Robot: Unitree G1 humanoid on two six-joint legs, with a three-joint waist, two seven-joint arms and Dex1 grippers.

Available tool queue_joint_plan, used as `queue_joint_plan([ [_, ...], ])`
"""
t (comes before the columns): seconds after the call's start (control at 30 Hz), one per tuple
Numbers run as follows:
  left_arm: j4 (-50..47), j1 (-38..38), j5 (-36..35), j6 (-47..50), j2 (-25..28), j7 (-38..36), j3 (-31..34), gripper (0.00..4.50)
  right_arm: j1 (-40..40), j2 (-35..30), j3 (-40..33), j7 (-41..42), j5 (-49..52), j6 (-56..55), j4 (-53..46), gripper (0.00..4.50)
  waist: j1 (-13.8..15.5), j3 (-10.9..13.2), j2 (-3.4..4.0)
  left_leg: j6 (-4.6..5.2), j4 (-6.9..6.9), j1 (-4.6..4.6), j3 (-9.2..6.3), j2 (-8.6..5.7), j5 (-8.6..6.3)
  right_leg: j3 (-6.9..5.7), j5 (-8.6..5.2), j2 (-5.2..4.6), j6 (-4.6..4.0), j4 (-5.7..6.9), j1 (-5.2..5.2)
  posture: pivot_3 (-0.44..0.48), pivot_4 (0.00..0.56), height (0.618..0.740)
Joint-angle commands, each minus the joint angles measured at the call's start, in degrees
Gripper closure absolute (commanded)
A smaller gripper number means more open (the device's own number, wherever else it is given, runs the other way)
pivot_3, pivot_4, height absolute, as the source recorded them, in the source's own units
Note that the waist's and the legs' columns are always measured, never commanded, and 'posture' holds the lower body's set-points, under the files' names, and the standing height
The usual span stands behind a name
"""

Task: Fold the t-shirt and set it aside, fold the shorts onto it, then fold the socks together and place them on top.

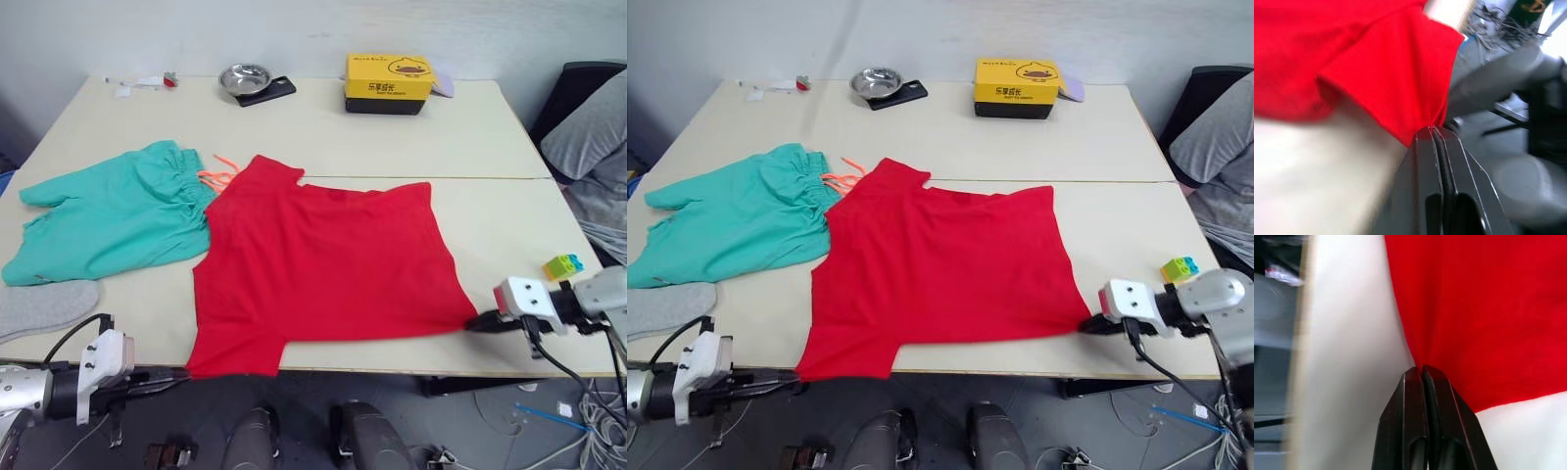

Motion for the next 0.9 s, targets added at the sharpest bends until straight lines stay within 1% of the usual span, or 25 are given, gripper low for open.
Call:
queue_joint_plan([
  [0.03, -1.4, 1.7, -0.8, 0.7, 0.4, -1.3, 2.9, 4.50, 5.2, -3.4, -2.1, 2.3, 3.2, 6.1, -7.9, 4.45, 0.1, 0.0, -0.01, -0.02, 0.01, -0.01, -0.01, -0.01, -0.02, 0.00, 0.00, 0.00, 0.00, 0.01, -0.01, 0.000, 0.150, 0.740],
  [0.07, -1.4, 2.0, -0.8, 0.8, 0.3, -1.4, 3.1, 4.50, 6.4, -3.9, -2.4, 2.0, 3.6, 7.1, -9.4, 4.45, 0.1, 0.0, -0.03, -0.17, 0.01, -0.02, -0.02, 0.00, -0.10, 0.00, -0.10, 0.00, -0.20, -0.01, -0.02, 0.000, 0.150, 0.740],
  [0.1, -1.5, 2.2, -0.7, 0.9, 0.3, -1.5, 3.3, 4.50, 7.6, -4.4, -2.6, 1.9, 4.1, 8.1, -10.6, 4.45, 0.1, 0.0, -0.03, -0.23, 0.02, -0.01, -0.02, 0.00, -0.14, 0.01, -0.49, 0.00, -0.90, -0.01, -0.01, 0.000, 0.150, 0.740],
  [0.2, -1.7, 3.3, -0.5, 1.8, 0.5, -2.1, 3.5, 4.50, 11.0, -4.6, -4.1, -0.2, 4.6, 9.4, -13.4, 4.45, 0.0, 0.0, -0.07, -0.22, 0.04, -0.01, -0.01, -0.02, -0.13, 0.02, -0.49, -0.01, -0.90, -0.01, 0.00, 0.000, 0.150, 0.740],
  [0.3, -2.2, 3.7, -1.2, 4.1, 1.2, -2.9, 4.1, 4.50, 12.1, -4.2, -5.3, -1.5, 4.3, 10.2, -14.2, 4.45, -0.3, 0.0, -0.09, -0.20, 0.03, -0.03, 0.01, -0.02, -0.12, 0.03, -0.48, 0.00, -0.88, -0.02, -0.01, 0.000, 0.150, 0.740],
  [0.43, -2.8, 2.6, -5.7, 12.2, 3.7, -3.7, 7.5, 4.50, 11.1, -4.0, -7.0, -2.3, 6.3, 14.2, -13.9, 4.45, -0.3, 0.1, -0.19, -0.03, 0.02, -0.04, 0.00, -0.01, -0.02, 0.02, -0.43, 0.01, -0.79, -0.01, -0.03, 0.000, 0.150, 0.740],
  [0.53, -2.2, 1.4, -9.7, 19.2, 6.4, -5.1, 10.9, 4.50, 9.1, -4.9, -7.0, -0.7, 7.3, 17.5, -13.0, 4.45, -0.4, 0.1, -0.22, -0.04, 0.02, -0.03, -0.01, -0.01, -0.02, 0.02, -0.44, 0.02, -0.80, 0.00, -0.03, 0.000, 0.150, 0.740],
  [0.63, -1.2, 0.2, -12.7, 25.3, 9.0, -6.4, 13.5, 4.50, 6.9, -5.3, -6.6, 0.5, 6.9, 18.3, -11.8, 4.45, -0.5, 0.1, -0.20, -0.07, 0.00, -0.04, 0.00, -0.02, -0.04, 0.02, -0.46, 0.01, -0.84, -0.01, -0.05, 0.000, 0.150, 0.740],
  [0.73, 0.0, -4.1, -14.9, 28.8, 9.8, -5.1, 13.8, 4.50, 2.9, -4.1, -5.9, 0.3, 6.8, 19.4, -9.8, 4.45, -0.6, 0.1, -0.15, -0.06, -0.03, -0.06, 0.01, -0.02, -0.04, 0.02, -0.45, 0.00, -0.82, -0.03, -0.08, 0.000, 0.150, 0.740],
  [0.9, 2.6, -14.9, -16.4, 32.1, 8.6, -0.5, 10.2, 4.50, -3.8, -1.7, -4.0, -0.1, 6.3, 21.4, -6.5, 4.45, -0.5, 0.2, -0.14, -0.08, -0.04, -0.05, 0.00, -0.01, -0.03, 0.01, -0.43, 0.02, -0.79, -0.01, -0.10, 0.000, 0.150, 0.740],
])
